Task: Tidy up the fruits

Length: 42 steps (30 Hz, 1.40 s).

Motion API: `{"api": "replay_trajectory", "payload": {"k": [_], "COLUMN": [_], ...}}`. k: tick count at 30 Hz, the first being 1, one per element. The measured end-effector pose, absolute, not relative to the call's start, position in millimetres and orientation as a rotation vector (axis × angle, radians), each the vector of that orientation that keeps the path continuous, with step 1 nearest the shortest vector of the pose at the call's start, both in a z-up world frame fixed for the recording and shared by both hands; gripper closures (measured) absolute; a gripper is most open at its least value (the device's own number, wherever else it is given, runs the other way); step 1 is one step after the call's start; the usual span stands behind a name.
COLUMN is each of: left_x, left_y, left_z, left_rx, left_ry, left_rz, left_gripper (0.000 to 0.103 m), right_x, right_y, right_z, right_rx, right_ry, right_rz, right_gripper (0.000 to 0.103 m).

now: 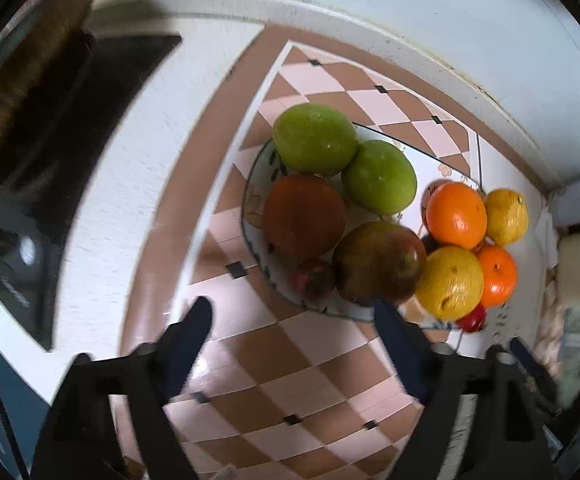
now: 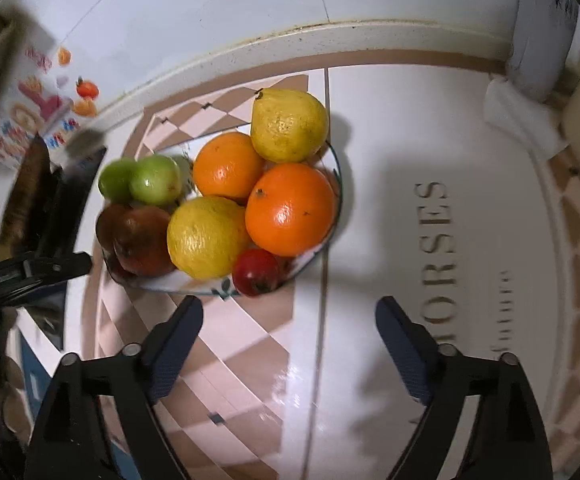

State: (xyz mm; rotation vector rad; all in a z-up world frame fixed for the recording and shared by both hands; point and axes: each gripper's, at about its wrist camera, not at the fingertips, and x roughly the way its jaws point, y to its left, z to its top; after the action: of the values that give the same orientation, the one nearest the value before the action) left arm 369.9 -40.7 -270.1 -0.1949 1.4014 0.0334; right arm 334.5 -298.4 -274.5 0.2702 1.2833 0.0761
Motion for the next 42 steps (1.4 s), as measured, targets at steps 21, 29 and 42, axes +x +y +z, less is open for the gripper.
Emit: {"api": "replay_trajectory", "payload": {"k": [21,29,42], "left_x": [268.0,209.6,114.3], "left_y": [-49.1,-42.2,-36.3], "left_z": [-163.4,-108.7,-41.2], "left_rx": [0.016,0.019,0.074], "left_ry": [1.123,1.005,0.865], "left_rz": [0.021,-0.039,-0.090], "left_gripper": [0.006,0.006,0.006], "right_x": [242.9,168.9,64.0], "right_y": [-269.6,-258.9,-243.6], "right_z": [-139.0,-78.7,3.3], "right_rx": [0.155,0.161,0.161], "right_ry": [1.079,0.979,0.861], "right_rz": [-0.036,-0.069,-0.063], "right_gripper": [0.004,0.004,0.002]}}
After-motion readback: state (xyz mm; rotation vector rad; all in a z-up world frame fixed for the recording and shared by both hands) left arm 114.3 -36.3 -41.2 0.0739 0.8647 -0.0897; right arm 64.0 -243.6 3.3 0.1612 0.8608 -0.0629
